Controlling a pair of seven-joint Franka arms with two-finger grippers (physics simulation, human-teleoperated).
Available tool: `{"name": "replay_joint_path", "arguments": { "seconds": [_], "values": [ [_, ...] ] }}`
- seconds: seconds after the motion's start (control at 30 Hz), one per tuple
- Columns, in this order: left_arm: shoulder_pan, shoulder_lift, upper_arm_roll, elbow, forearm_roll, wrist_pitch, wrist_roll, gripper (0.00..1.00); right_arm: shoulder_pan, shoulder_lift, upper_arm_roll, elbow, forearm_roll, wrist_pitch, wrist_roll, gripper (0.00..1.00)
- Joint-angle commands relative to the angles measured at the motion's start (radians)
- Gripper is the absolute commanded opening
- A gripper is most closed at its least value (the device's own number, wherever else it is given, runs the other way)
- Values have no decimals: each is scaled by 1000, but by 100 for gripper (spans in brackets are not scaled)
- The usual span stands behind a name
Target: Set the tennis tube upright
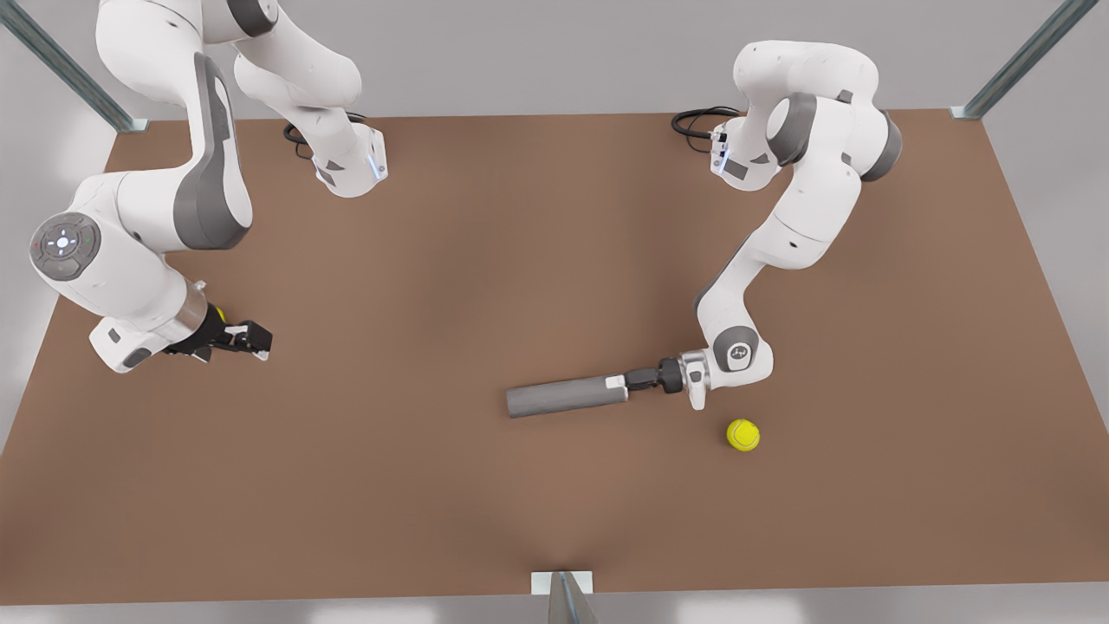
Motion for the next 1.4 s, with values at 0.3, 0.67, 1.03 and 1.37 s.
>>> {"name": "replay_joint_path", "arguments": {
  "seconds": [0.3, 0.67, 1.03, 1.37],
  "values": [
    [1, -1, -2, 0, 3, -1, 57, 42, 2, 7, 3, -1, 7, -3, 24, 100],
    [1, -21, 3, -1, 1, -10, 42, 21, 6, 14, 3, -1, 8, 0, 36, 100],
    [1, -170, 106, 0, 291, -10, -84, 21, 11, 14, 3, -1, 7, 0, 34, 100],
    [-2, -412, 164, 0, 848, -9, -351, 21, 12, 14, 3, -1, 5, 0, 36, 100]
  ]
}}
